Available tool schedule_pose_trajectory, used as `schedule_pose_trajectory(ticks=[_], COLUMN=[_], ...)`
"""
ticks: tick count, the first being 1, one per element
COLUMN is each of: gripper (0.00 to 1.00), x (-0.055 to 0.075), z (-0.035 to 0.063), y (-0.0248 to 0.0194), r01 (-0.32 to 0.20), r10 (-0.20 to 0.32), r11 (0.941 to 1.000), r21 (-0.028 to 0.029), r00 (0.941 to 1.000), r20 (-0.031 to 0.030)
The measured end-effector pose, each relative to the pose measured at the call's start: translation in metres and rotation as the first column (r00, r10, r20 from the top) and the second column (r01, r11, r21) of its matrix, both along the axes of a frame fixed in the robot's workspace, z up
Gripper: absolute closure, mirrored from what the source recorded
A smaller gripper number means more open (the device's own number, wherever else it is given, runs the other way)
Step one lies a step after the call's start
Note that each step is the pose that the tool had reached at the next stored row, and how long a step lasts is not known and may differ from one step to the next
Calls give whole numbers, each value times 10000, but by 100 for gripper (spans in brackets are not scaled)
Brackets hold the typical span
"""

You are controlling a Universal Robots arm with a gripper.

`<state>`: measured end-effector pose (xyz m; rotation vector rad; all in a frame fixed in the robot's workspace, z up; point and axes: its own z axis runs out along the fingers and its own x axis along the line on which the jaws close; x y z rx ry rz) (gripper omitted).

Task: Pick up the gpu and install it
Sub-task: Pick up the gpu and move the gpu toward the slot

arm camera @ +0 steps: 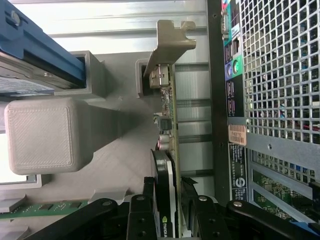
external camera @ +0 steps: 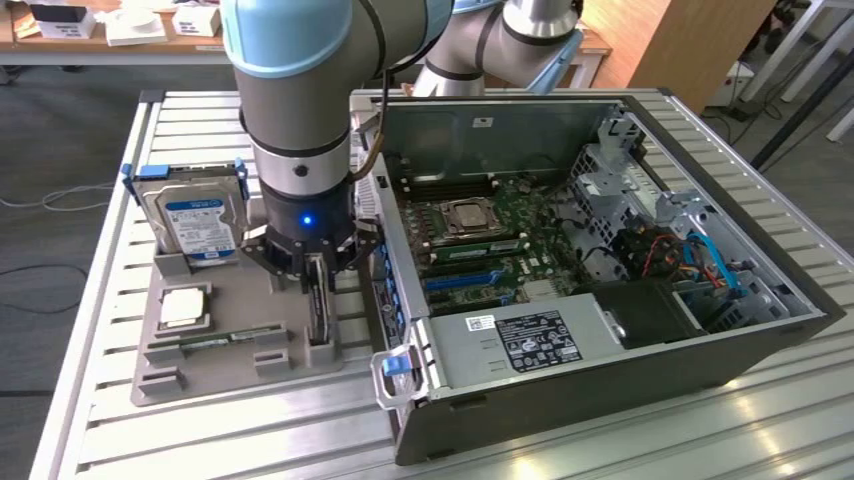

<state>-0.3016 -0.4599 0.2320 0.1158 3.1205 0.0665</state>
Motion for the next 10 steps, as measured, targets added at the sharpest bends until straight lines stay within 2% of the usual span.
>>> schedule_pose_trajectory(ticks=[10], gripper=[64], x=[-1], z=[-14], y=[1], r01=[1], r10=[-1], r11=[10000], r21=[43], r00=[10000], r20=[0])
